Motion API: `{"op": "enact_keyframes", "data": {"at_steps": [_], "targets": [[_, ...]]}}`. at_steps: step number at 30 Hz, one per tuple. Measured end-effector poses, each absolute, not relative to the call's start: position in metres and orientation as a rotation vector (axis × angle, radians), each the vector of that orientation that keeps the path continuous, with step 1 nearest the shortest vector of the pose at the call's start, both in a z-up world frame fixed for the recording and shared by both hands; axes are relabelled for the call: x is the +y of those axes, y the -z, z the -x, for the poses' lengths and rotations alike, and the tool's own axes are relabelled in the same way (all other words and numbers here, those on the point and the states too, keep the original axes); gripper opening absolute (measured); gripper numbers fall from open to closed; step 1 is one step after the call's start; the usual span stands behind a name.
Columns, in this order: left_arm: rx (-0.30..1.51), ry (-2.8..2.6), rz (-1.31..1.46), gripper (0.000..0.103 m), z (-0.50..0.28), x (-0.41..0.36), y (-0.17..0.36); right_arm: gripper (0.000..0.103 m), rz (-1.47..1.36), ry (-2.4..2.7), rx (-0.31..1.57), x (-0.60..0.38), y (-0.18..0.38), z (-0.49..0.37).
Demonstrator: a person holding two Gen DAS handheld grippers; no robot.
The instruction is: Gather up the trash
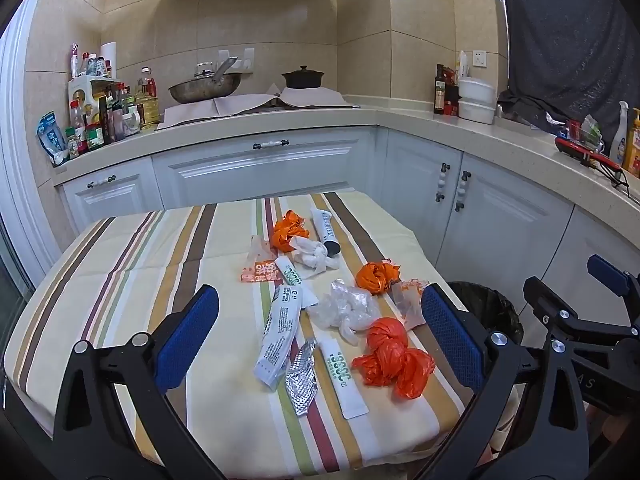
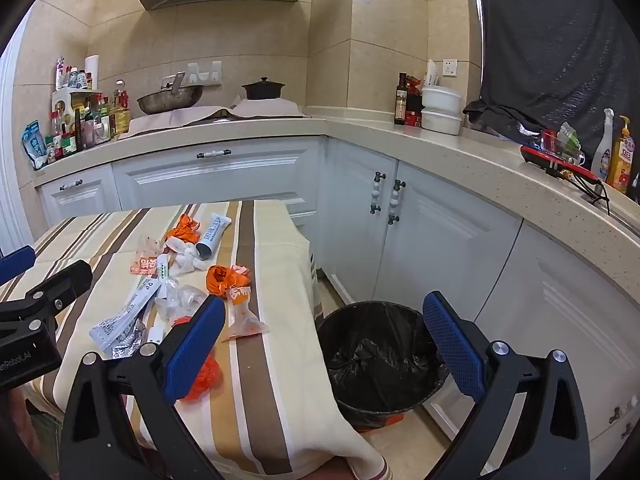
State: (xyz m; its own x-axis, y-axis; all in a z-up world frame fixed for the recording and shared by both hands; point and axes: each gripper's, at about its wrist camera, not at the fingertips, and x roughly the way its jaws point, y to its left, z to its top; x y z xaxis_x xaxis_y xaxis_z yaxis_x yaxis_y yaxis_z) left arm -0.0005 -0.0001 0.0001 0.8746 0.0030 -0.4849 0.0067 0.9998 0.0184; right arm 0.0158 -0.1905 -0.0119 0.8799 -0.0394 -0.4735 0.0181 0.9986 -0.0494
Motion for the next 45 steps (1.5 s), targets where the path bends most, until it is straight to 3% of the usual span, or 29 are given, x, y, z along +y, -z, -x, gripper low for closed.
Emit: {"op": "enact_keyframes", "data": {"at_steps": [45], "targets": [[0.533, 0.024, -0.007, 0.099, -0.004, -0.003, 0.004, 0.096, 0.031, 0.058, 0.499, -0.192, 0.009, -0.012]]}}
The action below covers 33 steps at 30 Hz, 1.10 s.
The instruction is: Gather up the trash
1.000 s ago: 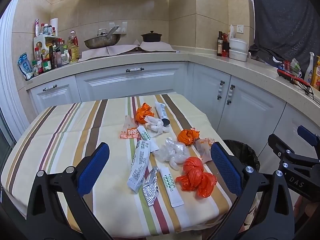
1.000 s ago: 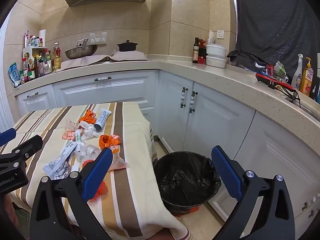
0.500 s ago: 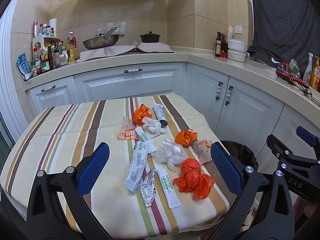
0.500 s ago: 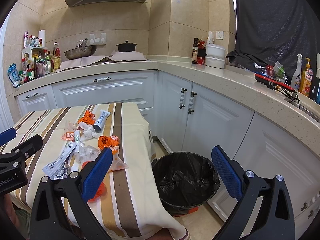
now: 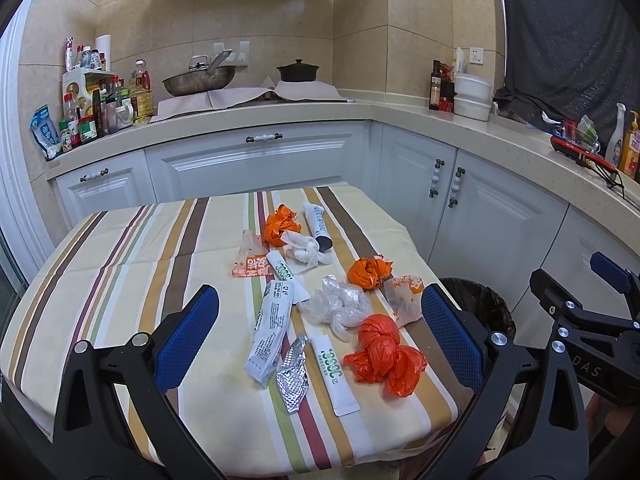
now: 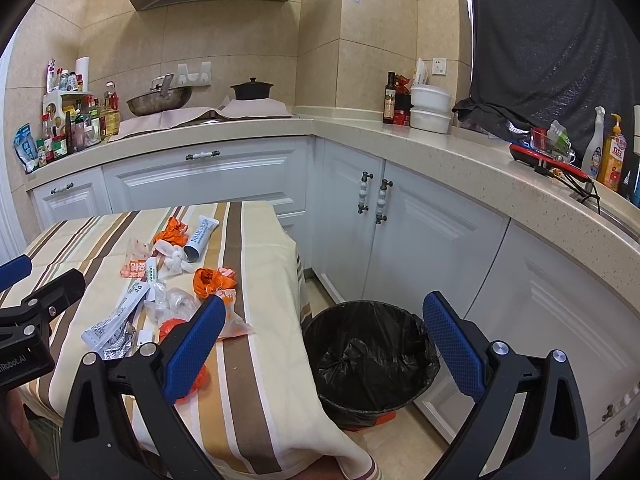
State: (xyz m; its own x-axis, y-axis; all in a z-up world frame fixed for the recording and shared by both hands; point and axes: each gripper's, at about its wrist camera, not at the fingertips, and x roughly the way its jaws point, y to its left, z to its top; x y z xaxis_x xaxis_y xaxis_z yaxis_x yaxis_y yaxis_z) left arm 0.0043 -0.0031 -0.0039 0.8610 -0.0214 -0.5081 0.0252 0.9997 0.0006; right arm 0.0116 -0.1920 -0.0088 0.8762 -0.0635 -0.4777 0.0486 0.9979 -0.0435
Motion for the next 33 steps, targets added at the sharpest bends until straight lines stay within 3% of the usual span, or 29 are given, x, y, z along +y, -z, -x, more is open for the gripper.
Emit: {"op": "enact_keyframes", "data": {"at_steps": [33], "targets": [[0.555, 0.023, 0.001, 0.099, -0.0103, -0.0033, 0.0105, 0.096, 0.036, 0.052, 0.522, -0.1893, 0.0155, -0.0168]]}}
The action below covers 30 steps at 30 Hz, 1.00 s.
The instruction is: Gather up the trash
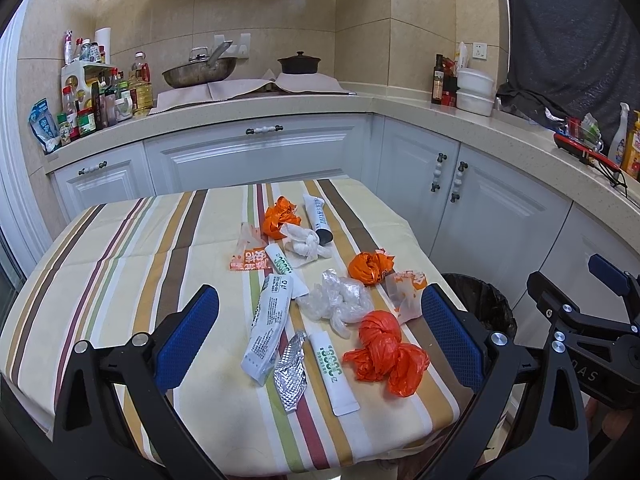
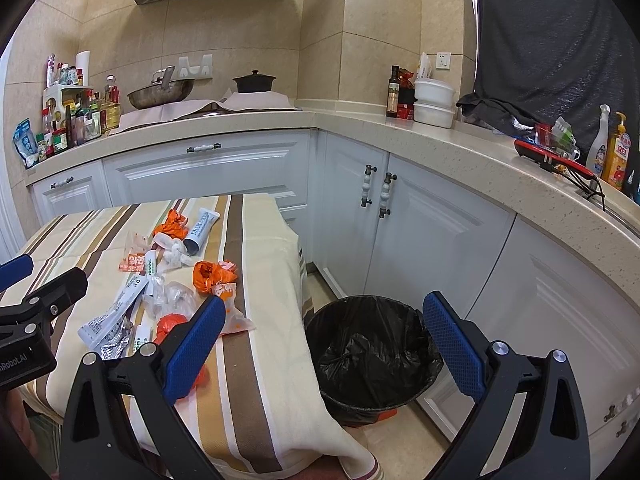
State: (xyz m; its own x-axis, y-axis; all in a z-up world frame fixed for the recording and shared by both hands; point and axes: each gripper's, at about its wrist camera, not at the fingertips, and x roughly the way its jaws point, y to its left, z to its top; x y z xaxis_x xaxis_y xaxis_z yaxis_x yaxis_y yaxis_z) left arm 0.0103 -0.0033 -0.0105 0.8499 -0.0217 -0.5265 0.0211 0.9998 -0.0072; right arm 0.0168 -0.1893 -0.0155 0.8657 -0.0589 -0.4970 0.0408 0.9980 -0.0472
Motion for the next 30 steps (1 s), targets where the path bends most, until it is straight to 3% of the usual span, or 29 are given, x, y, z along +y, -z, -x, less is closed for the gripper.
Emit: {"op": "enact_keyframes", "data": {"at_steps": [19, 30], "targets": [[0.566, 0.023, 0.005, 0.099, -0.012, -0.002, 0.017, 0.096, 0.037, 0.055, 0.530, -0.187, 0.020, -0.019], [0.689, 0.015, 0.011, 0.098, -0.025, 0.026, 0.050, 0.096, 0.017, -0.031, 0.607, -0.174, 0.047, -0.032]]}}
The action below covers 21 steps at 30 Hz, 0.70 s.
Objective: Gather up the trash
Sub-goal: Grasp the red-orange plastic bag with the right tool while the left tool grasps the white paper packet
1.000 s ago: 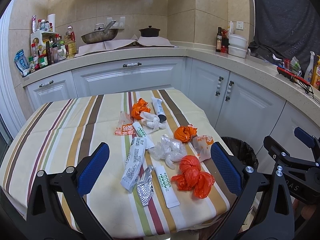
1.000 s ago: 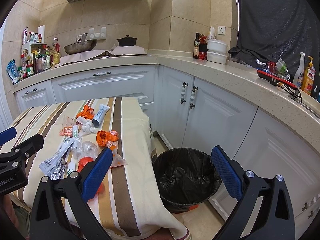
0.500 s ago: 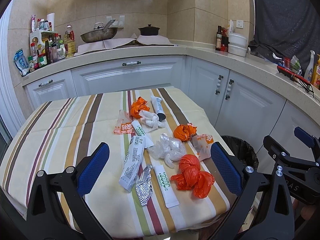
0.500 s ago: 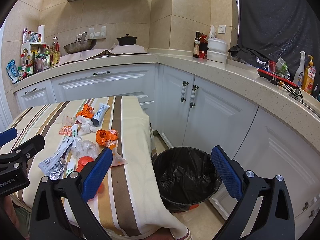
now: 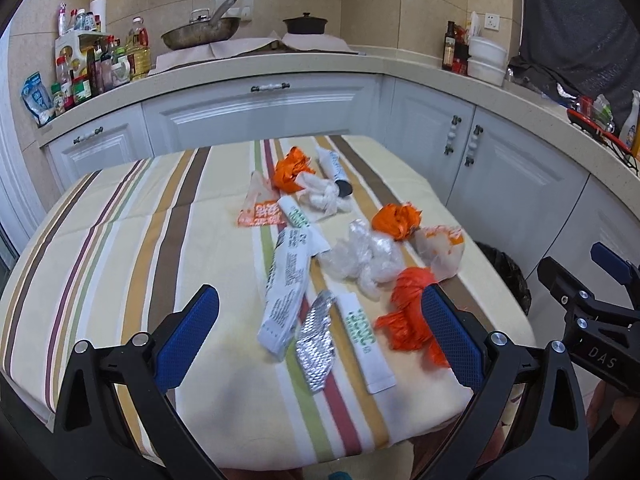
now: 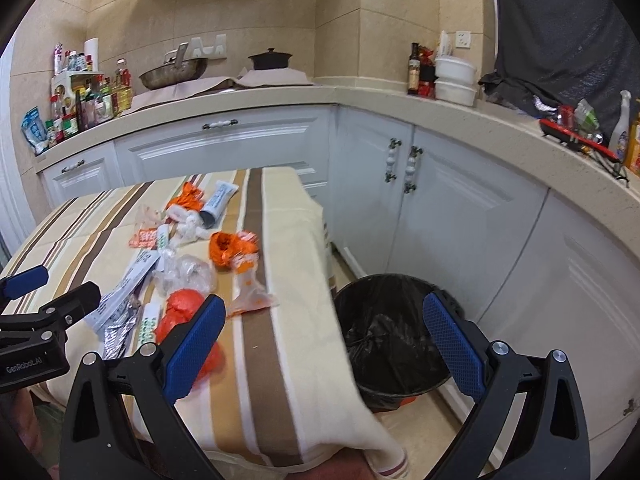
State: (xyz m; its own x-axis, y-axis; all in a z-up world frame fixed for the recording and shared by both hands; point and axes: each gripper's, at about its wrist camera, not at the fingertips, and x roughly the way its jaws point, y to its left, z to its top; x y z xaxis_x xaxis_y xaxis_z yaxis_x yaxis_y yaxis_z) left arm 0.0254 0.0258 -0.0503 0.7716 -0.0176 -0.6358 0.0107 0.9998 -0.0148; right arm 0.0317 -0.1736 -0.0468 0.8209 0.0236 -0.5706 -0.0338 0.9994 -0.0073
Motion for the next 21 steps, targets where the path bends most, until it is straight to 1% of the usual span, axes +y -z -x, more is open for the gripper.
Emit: {"op": "enact_keyframes", "data": {"at_steps": [2, 4, 18, 20, 21], "targets": [[0.695, 0.009, 0.004, 0.094, -0.025, 0.032, 0.054, 0.096, 0.016, -0.064, 0.622, -0.166, 0.052, -0.033], [0.704, 0.007, -0.003, 0.087, -0.024, 0.037, 0.059, 0.096, 0.019, -0.100, 0.624, -0.156, 0.056, -0.034], [0.764, -0.027, 0.029, 0.086, -0.023, 0.073, 0.082, 0.095, 0.036, -0.250, 0.667, -0.107, 0.082, -0.049], [0.773, -0.026, 0.032, 0.086, -0.024, 0.075, 0.084, 0.094, 0.041, -0.253, 0.672, -0.104, 0.085, -0.051], [0.776, -0.024, 0.033, 0.086, -0.024, 0.075, 0.085, 0.088, 0.043, -0.262, 0.678, -0.103, 0.086, -0.053]]}}
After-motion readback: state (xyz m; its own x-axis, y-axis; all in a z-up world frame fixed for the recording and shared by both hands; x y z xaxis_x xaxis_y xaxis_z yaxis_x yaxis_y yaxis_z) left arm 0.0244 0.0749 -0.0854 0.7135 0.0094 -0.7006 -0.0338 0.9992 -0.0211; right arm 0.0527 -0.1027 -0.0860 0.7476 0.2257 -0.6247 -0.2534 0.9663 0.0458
